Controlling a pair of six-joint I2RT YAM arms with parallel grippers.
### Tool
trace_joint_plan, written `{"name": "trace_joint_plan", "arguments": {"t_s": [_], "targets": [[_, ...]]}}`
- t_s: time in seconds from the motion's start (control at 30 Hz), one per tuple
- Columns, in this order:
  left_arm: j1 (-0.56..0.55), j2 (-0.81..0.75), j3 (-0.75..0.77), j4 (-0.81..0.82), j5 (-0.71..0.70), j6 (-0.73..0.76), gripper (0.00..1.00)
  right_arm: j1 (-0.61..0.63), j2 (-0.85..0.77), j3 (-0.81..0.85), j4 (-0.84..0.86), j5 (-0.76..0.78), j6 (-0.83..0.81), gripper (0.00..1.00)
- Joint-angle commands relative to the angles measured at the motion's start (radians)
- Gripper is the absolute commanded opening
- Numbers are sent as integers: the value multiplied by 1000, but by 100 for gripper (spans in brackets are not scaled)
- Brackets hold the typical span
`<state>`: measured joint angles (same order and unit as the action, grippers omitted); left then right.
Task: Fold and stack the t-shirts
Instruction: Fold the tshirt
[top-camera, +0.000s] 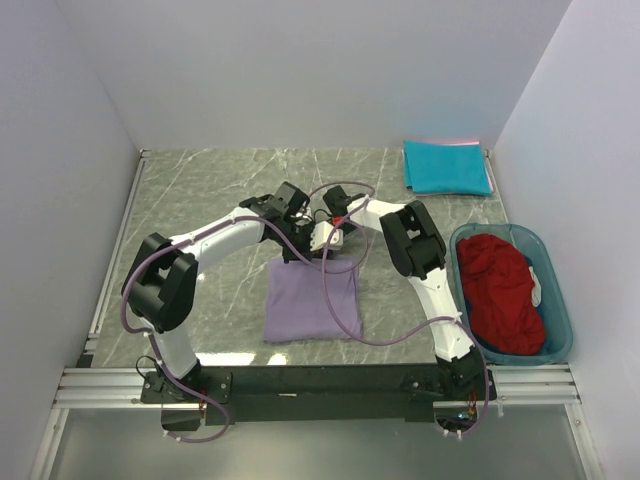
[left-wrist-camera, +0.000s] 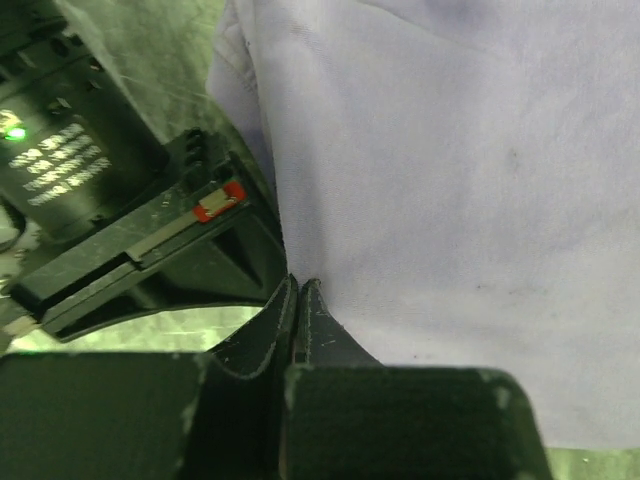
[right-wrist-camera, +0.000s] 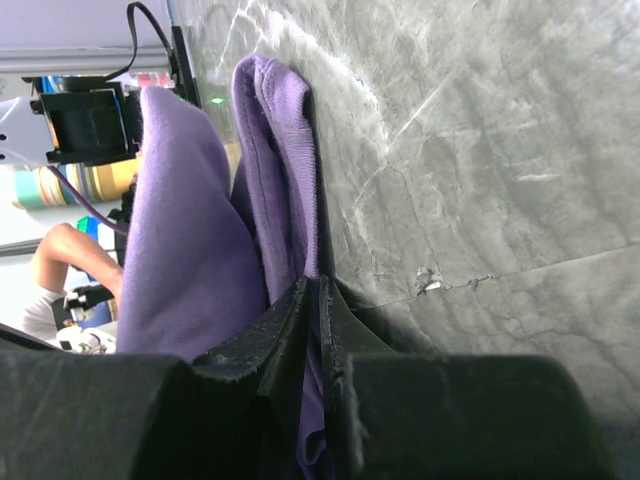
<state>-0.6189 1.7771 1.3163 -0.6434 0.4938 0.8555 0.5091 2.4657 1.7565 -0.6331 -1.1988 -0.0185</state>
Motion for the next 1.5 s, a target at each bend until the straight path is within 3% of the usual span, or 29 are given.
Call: {"name": "trace_joint_plan", "arguments": {"t_s": [0.0, 0.6, 0.77, 0.8, 0.9, 0.93, 1.07, 1.17, 1.3, 1.47], "targets": [[-1, -39, 52, 54, -26, 36, 0, 9, 49, 6, -25, 34, -49, 16], [1, 44, 57, 142, -58, 37, 1, 16, 32, -23, -16, 38, -63, 16], [4, 56, 1, 195, -78, 42, 2, 8, -23, 4, -33, 178, -84, 18], [4, 54, -6, 200, -77, 43, 2, 5, -33, 9, -31, 270, -80, 20], [2, 41, -34, 240, -92, 34, 13, -3, -53, 64, -65, 403, -90, 25], [2, 30, -37, 243, -100, 30, 24, -1, -59, 108, -100, 436, -96, 27], [4, -42, -29, 222, -78, -21, 44, -9, -88, 188, -151, 574, -126, 45], [24, -116, 1, 133, 3, -91, 48, -20, -132, 234, -175, 682, -176, 57], [117, -179, 2, 10, 159, -235, 51, -53, -171, 319, -234, 758, -221, 62], [312, -156, -43, -4, 291, -432, 53, -153, -238, 288, -332, 675, -264, 63]]}}
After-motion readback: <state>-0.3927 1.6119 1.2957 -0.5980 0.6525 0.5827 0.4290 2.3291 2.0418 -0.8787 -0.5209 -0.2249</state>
